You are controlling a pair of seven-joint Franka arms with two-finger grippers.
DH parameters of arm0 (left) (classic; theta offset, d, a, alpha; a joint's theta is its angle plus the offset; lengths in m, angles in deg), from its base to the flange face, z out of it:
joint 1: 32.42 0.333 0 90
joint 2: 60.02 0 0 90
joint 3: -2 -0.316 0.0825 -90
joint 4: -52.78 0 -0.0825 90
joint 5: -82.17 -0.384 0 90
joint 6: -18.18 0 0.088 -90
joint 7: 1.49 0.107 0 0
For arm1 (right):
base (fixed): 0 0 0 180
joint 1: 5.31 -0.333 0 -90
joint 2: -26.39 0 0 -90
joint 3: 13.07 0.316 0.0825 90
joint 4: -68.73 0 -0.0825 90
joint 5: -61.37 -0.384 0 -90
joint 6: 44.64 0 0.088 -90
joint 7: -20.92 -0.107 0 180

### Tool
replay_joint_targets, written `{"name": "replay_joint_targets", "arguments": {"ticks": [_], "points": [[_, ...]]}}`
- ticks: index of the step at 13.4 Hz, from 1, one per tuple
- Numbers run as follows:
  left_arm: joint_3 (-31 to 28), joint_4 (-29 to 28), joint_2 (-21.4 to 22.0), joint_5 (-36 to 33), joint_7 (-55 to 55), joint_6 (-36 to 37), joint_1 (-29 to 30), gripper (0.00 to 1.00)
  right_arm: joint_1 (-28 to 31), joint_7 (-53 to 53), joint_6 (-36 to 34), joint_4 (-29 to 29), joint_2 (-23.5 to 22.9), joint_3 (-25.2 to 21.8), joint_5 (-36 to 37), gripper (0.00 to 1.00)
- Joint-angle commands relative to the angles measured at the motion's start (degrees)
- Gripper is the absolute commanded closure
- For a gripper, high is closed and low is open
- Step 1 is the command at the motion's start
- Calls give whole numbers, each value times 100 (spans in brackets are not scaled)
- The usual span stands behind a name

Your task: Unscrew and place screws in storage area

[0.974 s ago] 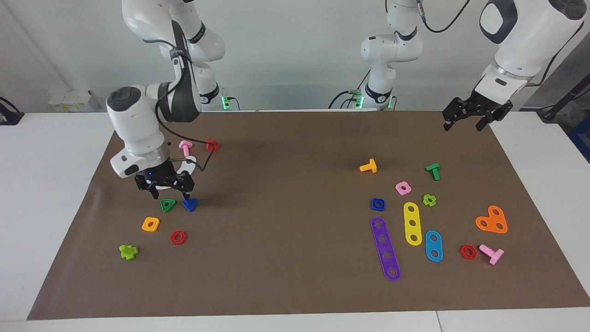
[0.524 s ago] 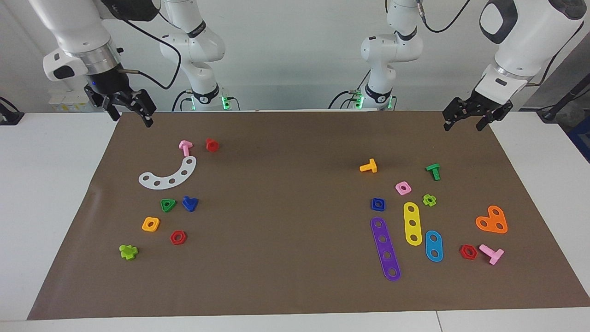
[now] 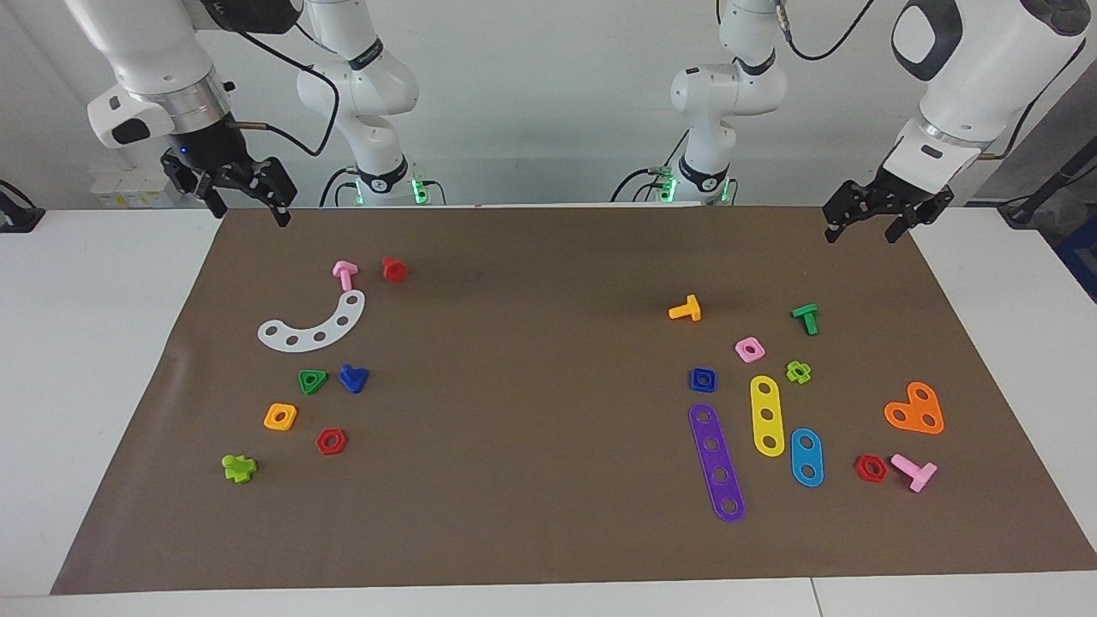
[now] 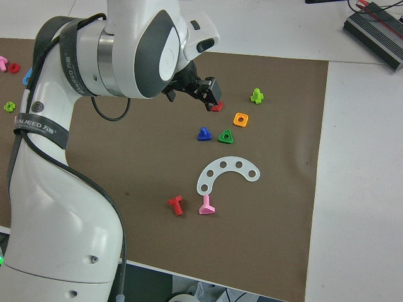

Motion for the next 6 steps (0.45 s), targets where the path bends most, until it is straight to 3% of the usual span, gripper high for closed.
{"name": "replay_joint_targets", "arguments": {"ticks": [1, 6], "points": [[16, -197, 189, -64, -59, -19, 22, 0, 5, 143, -90, 14, 19, 24, 66, 0], [16, -197, 189, -64, -59, -19, 22, 0, 5, 187, -125, -48, 54, 6, -4, 0]]}}
